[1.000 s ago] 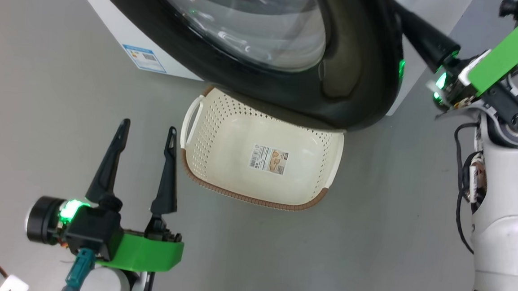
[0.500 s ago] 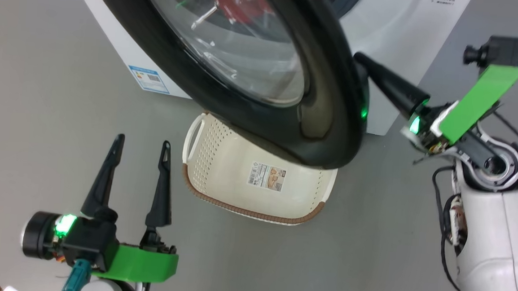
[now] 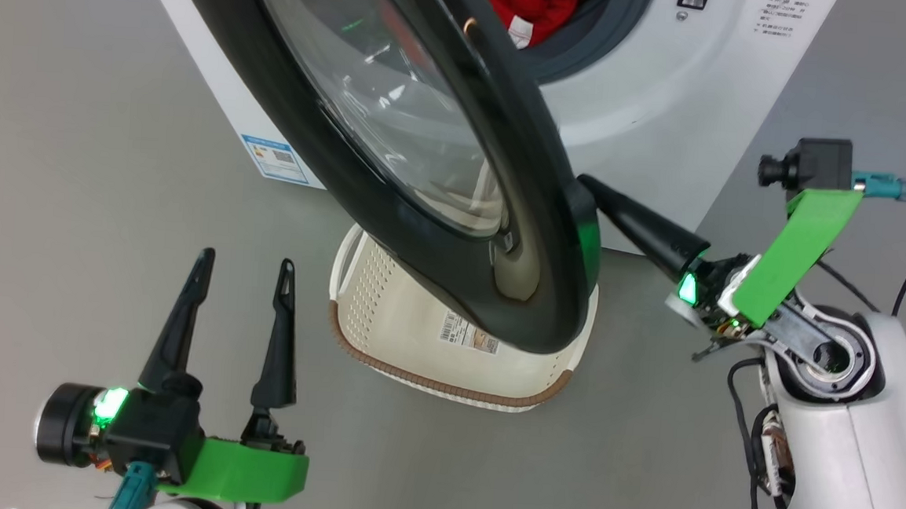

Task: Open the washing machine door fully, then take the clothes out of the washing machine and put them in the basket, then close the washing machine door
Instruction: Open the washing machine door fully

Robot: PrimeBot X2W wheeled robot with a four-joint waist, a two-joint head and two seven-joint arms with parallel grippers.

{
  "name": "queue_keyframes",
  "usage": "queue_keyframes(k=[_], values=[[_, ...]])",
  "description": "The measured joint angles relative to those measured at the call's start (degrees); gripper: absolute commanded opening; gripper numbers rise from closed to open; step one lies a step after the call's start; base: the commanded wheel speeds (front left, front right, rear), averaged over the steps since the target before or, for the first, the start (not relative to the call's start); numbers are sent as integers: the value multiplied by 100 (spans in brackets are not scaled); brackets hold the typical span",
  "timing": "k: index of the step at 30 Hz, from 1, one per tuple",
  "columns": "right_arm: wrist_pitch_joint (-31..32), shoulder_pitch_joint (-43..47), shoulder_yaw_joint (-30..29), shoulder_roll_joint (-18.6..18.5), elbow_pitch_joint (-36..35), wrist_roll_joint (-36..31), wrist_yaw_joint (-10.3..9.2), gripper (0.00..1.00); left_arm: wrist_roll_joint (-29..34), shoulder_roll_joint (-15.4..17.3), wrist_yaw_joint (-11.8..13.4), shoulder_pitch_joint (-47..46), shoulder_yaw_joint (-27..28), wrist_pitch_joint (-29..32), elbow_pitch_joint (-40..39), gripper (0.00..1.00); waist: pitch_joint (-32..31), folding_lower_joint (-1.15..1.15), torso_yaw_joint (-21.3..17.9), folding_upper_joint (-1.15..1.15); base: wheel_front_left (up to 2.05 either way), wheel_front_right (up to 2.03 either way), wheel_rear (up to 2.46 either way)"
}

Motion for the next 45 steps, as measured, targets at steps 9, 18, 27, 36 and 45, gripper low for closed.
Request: queue_keyframes(k=[9, 18, 27, 36, 45], values=[[0, 244, 328, -1, -169, 85, 0, 0, -54, 1, 5, 16, -2, 0, -3, 100, -76, 0, 102, 0, 0, 0, 0], [-53, 433, 766, -2, -236, 196, 0, 0, -98, 0, 5, 98, -20, -1, -1, 100, -147, 0, 218, 0, 0, 0, 0], [-197, 508, 1082, -12, -255, 382, 0, 0, -144, -3, 5, 100, -26, -7, 0, 100, -142, 0, 344, 0, 0, 0, 0], [-316, 508, 1428, -23, -240, 495, 0, 0, -204, -19, 5, 116, -48, -14, 3, 100, -143, 0, 474, 0, 0, 0, 0], [-401, 516, 1706, -25, -249, 589, 0, 0, -247, -59, 5, 121, -59, -18, 8, 100, -124, 0, 582, 0, 0, 0, 0]])
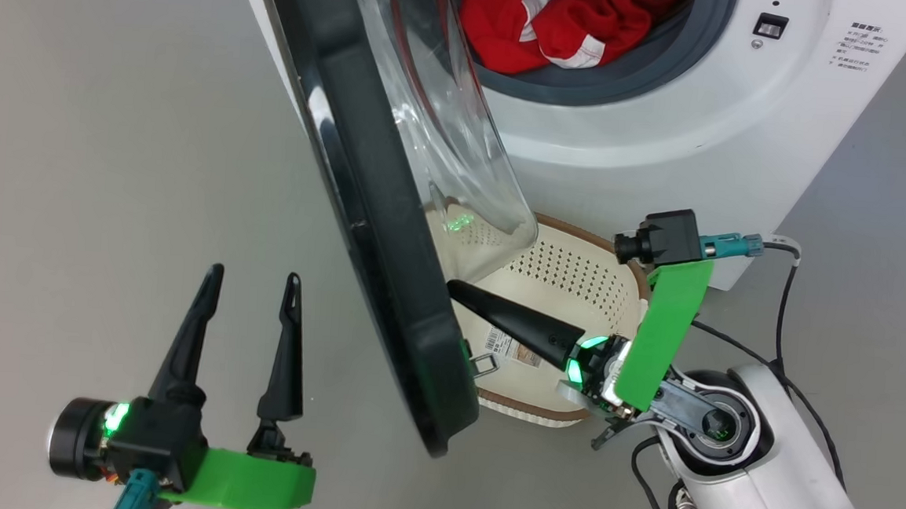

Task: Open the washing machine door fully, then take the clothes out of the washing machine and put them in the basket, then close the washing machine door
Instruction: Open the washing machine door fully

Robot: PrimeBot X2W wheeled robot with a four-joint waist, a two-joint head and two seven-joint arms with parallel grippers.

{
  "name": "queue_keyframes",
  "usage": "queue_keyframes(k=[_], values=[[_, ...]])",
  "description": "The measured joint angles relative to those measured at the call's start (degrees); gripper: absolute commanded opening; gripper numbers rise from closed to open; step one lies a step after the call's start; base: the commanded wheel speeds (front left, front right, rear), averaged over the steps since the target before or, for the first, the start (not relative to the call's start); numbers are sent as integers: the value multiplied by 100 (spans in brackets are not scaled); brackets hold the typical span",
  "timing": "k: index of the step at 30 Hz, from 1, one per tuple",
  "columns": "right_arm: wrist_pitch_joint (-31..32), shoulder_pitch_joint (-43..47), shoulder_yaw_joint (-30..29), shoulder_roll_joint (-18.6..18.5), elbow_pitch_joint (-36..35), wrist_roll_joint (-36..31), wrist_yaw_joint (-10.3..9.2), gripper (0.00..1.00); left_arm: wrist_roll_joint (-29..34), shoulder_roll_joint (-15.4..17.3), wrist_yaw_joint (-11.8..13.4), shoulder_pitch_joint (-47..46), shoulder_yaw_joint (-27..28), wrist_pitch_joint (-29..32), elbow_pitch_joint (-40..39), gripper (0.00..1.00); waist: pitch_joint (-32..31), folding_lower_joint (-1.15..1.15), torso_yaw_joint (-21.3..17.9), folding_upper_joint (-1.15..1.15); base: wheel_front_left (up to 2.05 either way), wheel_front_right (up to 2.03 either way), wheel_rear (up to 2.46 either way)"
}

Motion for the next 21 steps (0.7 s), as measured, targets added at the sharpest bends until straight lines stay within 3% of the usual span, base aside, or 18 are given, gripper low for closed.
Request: queue_keyframes(k=[16, 21], values=[[-166, 34, 286, -1, -5, 134, 0, 0, -54, -27, 0, 77, -36, -46, 16, 100, -11, 0, 49, 0, 0, 0, 0], [-349, 150, 198, 3, -147, -319, 0, 0, -69, -26, -1, 87, -40, -46, 21, 100, -31, 0, 25, 0, 0, 0, 0]])
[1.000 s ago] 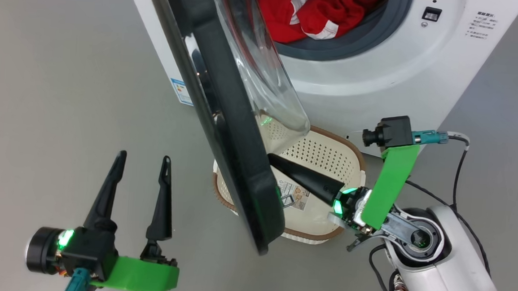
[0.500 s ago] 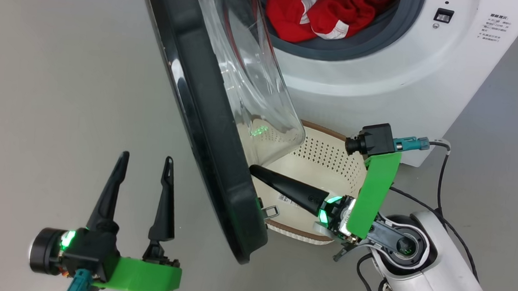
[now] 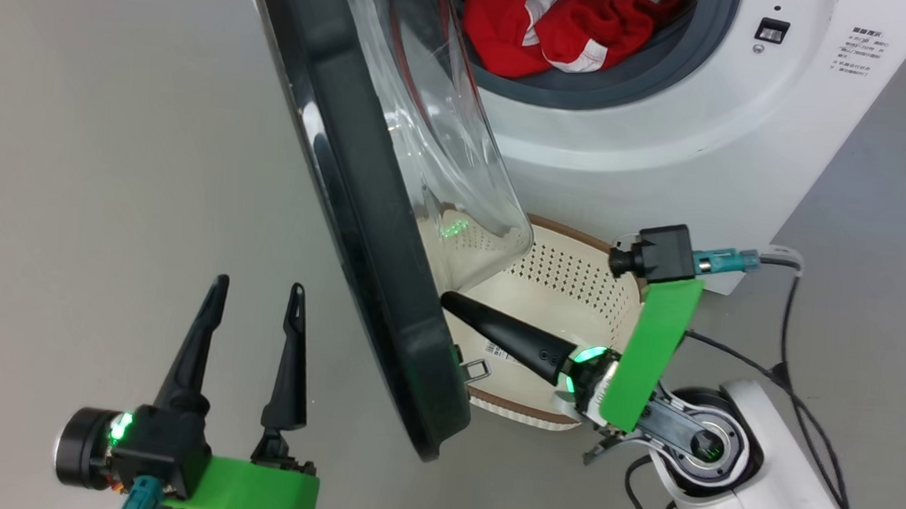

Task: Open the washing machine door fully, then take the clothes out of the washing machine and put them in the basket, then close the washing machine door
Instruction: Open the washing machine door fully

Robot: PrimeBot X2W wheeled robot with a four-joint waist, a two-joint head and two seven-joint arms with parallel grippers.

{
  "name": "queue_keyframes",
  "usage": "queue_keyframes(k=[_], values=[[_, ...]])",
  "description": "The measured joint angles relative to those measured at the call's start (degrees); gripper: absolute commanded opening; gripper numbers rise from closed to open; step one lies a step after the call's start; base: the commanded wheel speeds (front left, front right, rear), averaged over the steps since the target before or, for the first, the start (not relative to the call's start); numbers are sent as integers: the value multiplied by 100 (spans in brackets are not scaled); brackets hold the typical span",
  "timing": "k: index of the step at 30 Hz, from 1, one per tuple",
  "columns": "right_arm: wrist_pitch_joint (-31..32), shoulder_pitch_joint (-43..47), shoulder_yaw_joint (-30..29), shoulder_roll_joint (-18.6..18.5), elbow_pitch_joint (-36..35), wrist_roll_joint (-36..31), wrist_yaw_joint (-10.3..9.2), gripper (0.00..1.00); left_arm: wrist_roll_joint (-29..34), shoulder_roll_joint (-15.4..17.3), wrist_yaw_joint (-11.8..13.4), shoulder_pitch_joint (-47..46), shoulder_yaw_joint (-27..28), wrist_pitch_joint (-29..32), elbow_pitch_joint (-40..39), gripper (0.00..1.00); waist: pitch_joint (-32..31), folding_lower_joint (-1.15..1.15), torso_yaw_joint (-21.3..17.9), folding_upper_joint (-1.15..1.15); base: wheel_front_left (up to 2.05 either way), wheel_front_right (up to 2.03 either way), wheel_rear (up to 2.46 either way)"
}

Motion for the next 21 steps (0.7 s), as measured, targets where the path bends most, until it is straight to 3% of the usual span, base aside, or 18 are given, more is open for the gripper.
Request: queue_keyframes(k=[2, 3, 4, 5, 8, 13, 21], values=[[-52, 100, -107, 15, -94, -229, 0, 5, -1, 2, 0, 0, -1, 0, 4, 100, -14, 0, -10, 0, 0, 0, 0], [-151, 235, -249, 16, -198, -325, 0, 26, -33, 4, 0, 1, -1, 0, 9, 100, -38, 0, -22, 0, 0, 0, 0], [-196, 309, -322, 16, -275, -343, 0, 78, -35, 4, 0, 2, -1, 0, 9, 100, -49, 0, -31, 0, 0, 0, 0], [-292, 375, -387, 22, -341, -385, 0, 100, -35, 7, 0, 4, 0, 0, 8, 100, -58, 0, -39, 0, 0, 0, 0], [-514, 526, -575, 26, -603, -847, 0, 100, -59, 12, 0, 10, 2, 0, 7, 100, -81, 0, -67, 0, 0, 0, 0], [-706, 698, -784, -5, -1315, -2388, 1, 100, -155, 23, -27, 77, 36, -1, -22, 100, -110, 0, -135, 0, 0, 0, 0], [-1182, 1365, -1017, 32, -1816, -3685, 1, 100, -245, 89, -42, 208, 125, -11, -26, 100, -249, 0, -234, 0, 0, 0, 0]])
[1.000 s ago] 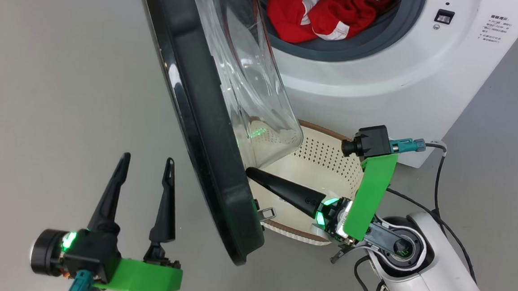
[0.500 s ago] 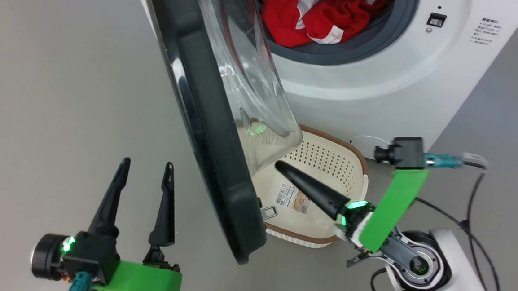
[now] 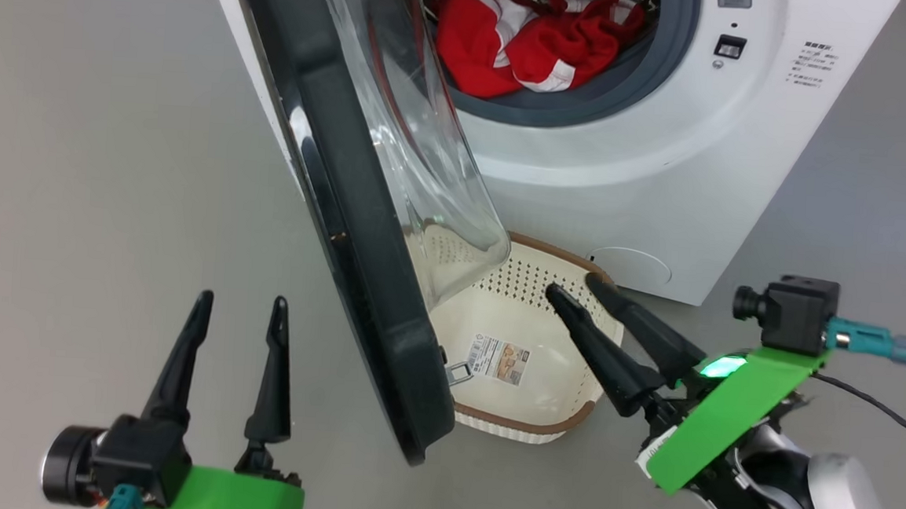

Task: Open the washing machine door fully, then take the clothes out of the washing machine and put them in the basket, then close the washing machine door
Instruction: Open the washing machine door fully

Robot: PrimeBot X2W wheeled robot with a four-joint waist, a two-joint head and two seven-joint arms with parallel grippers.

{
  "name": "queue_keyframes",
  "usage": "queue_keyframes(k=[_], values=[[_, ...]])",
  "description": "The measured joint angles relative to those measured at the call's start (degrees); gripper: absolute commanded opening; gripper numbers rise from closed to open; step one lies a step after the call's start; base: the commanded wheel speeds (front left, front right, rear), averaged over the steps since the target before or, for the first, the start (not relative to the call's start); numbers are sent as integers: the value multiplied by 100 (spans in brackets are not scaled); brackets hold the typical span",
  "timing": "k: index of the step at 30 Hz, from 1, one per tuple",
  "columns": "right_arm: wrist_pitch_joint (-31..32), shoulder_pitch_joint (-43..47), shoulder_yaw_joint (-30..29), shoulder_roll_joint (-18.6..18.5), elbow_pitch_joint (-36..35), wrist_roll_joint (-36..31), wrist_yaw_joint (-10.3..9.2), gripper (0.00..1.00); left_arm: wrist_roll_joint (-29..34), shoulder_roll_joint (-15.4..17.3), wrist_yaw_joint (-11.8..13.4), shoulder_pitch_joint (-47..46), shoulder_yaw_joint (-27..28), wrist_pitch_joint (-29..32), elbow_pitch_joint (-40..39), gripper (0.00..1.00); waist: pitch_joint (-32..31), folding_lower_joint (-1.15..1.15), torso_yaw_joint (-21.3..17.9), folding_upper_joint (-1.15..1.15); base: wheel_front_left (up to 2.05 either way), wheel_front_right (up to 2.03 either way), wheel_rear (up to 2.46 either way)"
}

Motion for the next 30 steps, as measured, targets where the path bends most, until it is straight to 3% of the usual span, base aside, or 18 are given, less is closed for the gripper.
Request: queue_keyframes(k=[18, 30], values=[[-1761, 1126, -55, 13, -414, -2695, 0, 100, -47, 123, 18, 416, 94, -9, -66, 100, -267, 0, -137, 0, 0, 0, 0], [-2516, 1881, -160, 68, -535, -3527, 0, 100, -49, 176, 60, 765, 167, -43, -158, 100, -480, 0, -202, 0, 0, 0, 0]])
